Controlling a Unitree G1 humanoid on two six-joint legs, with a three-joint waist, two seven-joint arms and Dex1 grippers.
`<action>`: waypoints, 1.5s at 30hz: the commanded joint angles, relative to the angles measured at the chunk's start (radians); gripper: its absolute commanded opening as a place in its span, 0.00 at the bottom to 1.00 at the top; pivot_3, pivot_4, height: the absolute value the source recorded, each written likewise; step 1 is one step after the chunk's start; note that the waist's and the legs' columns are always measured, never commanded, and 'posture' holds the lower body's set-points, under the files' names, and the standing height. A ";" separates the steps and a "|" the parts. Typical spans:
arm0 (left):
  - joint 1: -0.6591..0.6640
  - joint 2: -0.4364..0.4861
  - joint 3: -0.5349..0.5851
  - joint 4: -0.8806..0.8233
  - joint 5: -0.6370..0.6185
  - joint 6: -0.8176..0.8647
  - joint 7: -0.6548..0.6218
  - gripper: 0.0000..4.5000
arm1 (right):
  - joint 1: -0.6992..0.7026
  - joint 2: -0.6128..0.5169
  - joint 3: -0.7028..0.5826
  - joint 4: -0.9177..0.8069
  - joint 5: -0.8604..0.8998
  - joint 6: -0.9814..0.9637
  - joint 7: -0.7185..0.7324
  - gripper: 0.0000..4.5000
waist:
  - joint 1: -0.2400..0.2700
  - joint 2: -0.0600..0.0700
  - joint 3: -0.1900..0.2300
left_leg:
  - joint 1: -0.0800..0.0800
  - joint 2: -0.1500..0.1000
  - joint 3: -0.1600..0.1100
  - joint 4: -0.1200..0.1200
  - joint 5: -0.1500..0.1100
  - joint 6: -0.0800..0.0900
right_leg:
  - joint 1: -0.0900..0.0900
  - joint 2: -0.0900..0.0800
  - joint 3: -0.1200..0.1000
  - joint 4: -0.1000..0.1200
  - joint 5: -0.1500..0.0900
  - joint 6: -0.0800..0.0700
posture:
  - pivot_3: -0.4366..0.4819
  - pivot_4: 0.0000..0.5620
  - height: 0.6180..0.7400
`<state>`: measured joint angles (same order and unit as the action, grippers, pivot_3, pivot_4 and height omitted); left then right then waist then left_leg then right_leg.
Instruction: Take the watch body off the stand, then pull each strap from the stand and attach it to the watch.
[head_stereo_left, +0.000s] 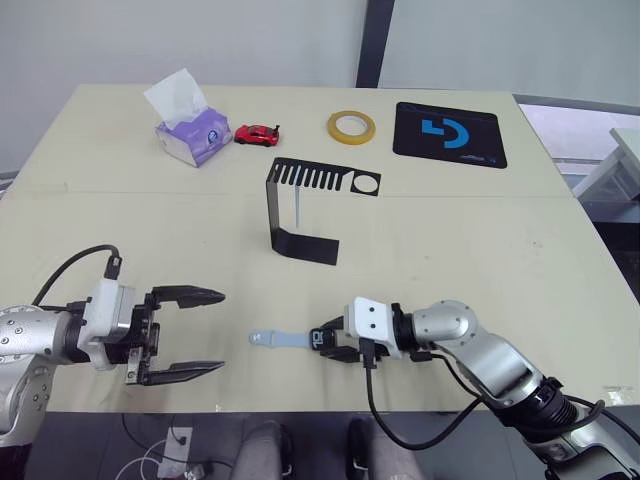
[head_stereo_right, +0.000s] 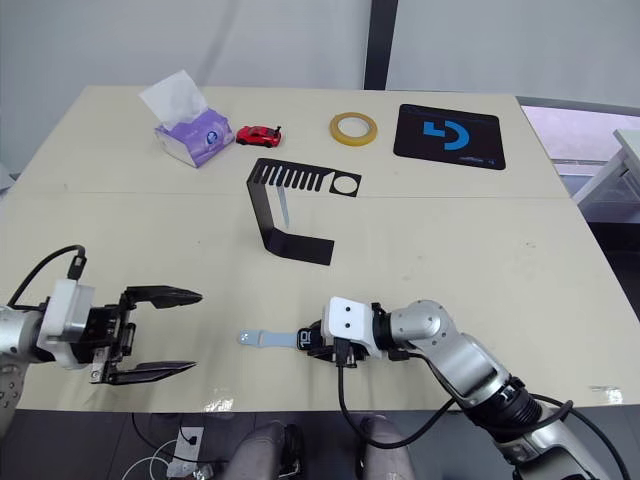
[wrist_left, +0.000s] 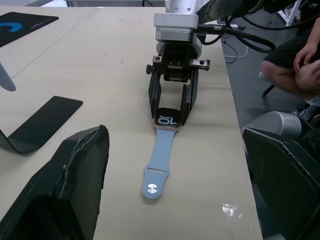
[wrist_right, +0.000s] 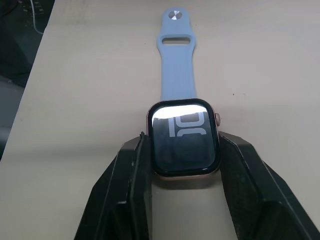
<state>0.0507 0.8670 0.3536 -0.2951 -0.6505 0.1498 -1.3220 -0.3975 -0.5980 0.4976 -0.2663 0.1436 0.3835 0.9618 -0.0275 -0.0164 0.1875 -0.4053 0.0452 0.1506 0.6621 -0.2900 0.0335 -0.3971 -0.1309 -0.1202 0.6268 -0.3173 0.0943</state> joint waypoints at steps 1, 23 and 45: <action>-0.001 -0.007 0.009 -0.021 0.001 -0.012 0.015 1.00 | 0.002 -0.012 -0.027 -0.011 -0.001 -0.025 0.031 0.76 | 0.000 0.000 0.000 | 0.000 0.000 0.000 0.000 0.000 0.000 | 0.000 0.000 0.000 0.000 0.000 0.000 | 0.48 0.27 1.00; 0.143 -0.173 0.279 0.146 0.077 -0.099 0.345 1.00 | 0.572 -0.090 -0.899 0.188 0.308 -0.524 0.139 0.99 | 0.003 -0.001 0.000 | 0.003 0.000 0.000 0.000 -0.001 0.001 | 0.003 0.000 0.000 -0.001 0.000 0.000 | 0.48 0.27 1.00; 0.058 -0.259 0.094 -0.072 0.086 -0.012 0.557 1.00 | 0.219 0.125 -0.558 -0.107 0.397 -0.039 -0.268 0.99 | 0.000 -0.001 0.000 | 0.005 0.001 0.000 0.000 -0.002 -0.004 | 0.003 0.000 0.002 0.001 0.000 0.000 | 0.48 0.27 1.00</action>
<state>0.1106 0.6087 0.4423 -0.3343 -0.5658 0.1383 -0.7847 -0.1693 -0.4760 -0.0664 -0.3462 0.5218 0.3106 0.7263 -0.0274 -0.0170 0.1870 -0.4004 0.0464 0.1507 0.6617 -0.2910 0.0317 -0.3941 -0.1310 -0.1178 0.6281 -0.3173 0.0939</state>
